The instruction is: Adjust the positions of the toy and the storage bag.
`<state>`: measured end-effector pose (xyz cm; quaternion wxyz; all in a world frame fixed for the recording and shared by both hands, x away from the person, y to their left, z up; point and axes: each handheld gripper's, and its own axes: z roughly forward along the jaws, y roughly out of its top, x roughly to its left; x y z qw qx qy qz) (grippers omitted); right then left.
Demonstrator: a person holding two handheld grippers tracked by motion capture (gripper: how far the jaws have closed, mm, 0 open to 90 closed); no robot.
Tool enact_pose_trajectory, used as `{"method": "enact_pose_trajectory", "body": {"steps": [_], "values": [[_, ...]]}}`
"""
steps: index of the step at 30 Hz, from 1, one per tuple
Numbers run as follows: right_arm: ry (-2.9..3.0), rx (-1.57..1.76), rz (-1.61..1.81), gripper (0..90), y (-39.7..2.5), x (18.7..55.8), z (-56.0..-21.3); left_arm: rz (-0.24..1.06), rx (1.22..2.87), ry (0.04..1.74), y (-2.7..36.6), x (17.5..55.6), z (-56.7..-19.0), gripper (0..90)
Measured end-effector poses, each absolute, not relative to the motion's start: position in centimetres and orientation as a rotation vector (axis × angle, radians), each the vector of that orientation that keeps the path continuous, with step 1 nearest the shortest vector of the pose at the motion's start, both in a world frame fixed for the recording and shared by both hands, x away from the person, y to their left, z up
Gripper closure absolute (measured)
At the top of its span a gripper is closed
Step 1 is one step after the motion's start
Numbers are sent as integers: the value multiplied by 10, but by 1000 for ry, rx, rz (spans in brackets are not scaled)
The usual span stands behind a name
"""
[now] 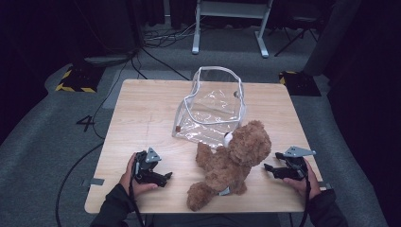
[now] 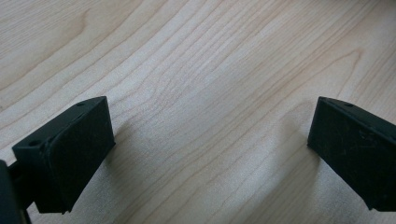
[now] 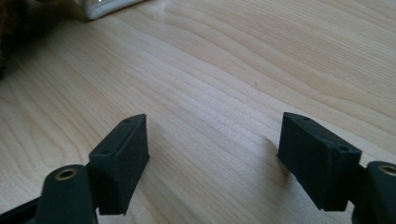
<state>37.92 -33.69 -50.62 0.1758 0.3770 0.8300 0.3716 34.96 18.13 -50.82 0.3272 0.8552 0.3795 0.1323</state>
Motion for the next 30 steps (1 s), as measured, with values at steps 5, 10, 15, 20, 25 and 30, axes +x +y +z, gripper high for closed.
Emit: {"method": "enact_pose_trajectory", "body": {"steps": [5, 10, 15, 20, 25, 30], "values": [[2361, 1043, 1060, 242, -336, 378, -506, 349, 2237, 999, 181, 349, -508, 5], [2364, 1041, 1083, 230, -338, 378, -506, 352, 2236, 1006, 181, 349, -508, 5], [2370, 1017, 1114, 226, -339, 376, -504, 353, 2236, 1007, 181, 348, -508, 6], [2391, 957, 1128, 233, -339, 372, -502, 355, 2235, 1009, 181, 349, -508, 6], [2402, 896, 1181, 233, -334, 366, -491, 358, 2234, 1009, 181, 349, -508, 12], [2401, 847, 1213, 233, -329, 357, -481, 361, 2227, 1007, 181, 348, -507, 59]]}}
